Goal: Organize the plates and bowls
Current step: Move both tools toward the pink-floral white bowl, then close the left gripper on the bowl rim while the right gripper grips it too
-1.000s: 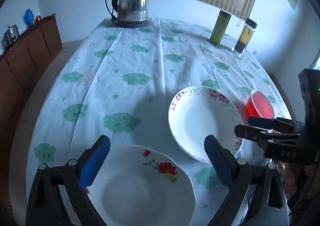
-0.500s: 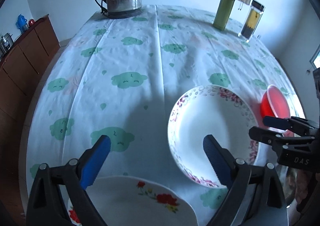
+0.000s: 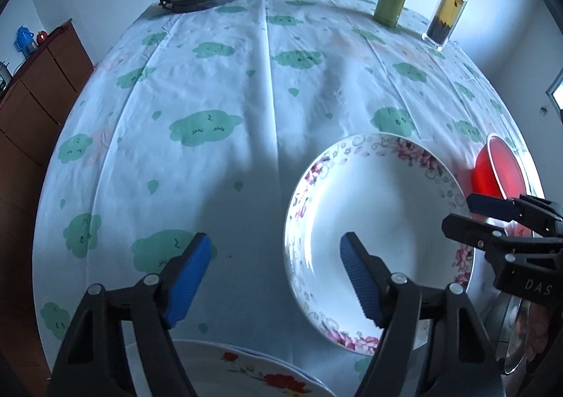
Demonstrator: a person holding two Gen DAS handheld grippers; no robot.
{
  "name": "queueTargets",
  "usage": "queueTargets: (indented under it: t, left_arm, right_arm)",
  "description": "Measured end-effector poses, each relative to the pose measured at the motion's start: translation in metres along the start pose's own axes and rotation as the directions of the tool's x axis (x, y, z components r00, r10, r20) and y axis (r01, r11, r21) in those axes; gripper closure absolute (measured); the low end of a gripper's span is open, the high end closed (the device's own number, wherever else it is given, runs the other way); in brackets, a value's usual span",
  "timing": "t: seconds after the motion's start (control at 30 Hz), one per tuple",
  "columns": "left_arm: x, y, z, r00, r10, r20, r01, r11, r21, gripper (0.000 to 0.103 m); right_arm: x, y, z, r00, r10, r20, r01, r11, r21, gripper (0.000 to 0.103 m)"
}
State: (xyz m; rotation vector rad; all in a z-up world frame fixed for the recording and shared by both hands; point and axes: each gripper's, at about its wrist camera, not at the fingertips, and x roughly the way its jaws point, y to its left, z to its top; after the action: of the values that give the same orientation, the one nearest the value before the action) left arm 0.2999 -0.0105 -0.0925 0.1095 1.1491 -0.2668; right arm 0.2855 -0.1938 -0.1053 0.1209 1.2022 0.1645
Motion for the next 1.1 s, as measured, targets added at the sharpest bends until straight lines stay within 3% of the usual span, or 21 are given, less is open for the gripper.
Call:
queueTargets:
  t: [0.1, 0.37, 0.57, 0.97, 1.1]
  left_arm:
    - [0.005, -0.005, 0.0, 1.0, 0.01, -0.013, -0.01, 1.0, 0.02, 0.033]
    - [0.019, -0.016, -0.001, 0.998, 0.02, -0.058, -0.016, 0.997, 0.07, 0.071]
    - [0.02, -0.025, 0.0, 0.997, 0.038, -0.061, -0.031, 0.993, 0.113, 0.078]
    - [0.02, -0.029, -0.001, 0.997, 0.069, -0.044, -0.063, 0.989, 0.131, 0.078]
    - [0.02, -0.03, -0.002, 0.996, 0.083, -0.036, -0.077, 0.987, 0.14, 0.078]
  right_arm:
    - [0.006, 0.001, 0.001, 1.0, -0.002, -0.013, 0.002, 1.0, -0.003, 0.05]
    - [0.019, -0.002, 0.001, 0.998, 0.012, -0.057, -0.012, 1.0, -0.006, 0.056]
    - [0.022, -0.006, 0.003, 0.997, 0.028, -0.07, -0.028, 1.0, 0.001, 0.058]
    - [0.025, -0.002, 0.003, 0.998, 0.015, -0.063, -0.016, 1.0, -0.022, 0.058]
    - [0.025, -0.001, 0.001, 0.999, -0.009, -0.051, 0.007, 0.999, -0.04, 0.066]
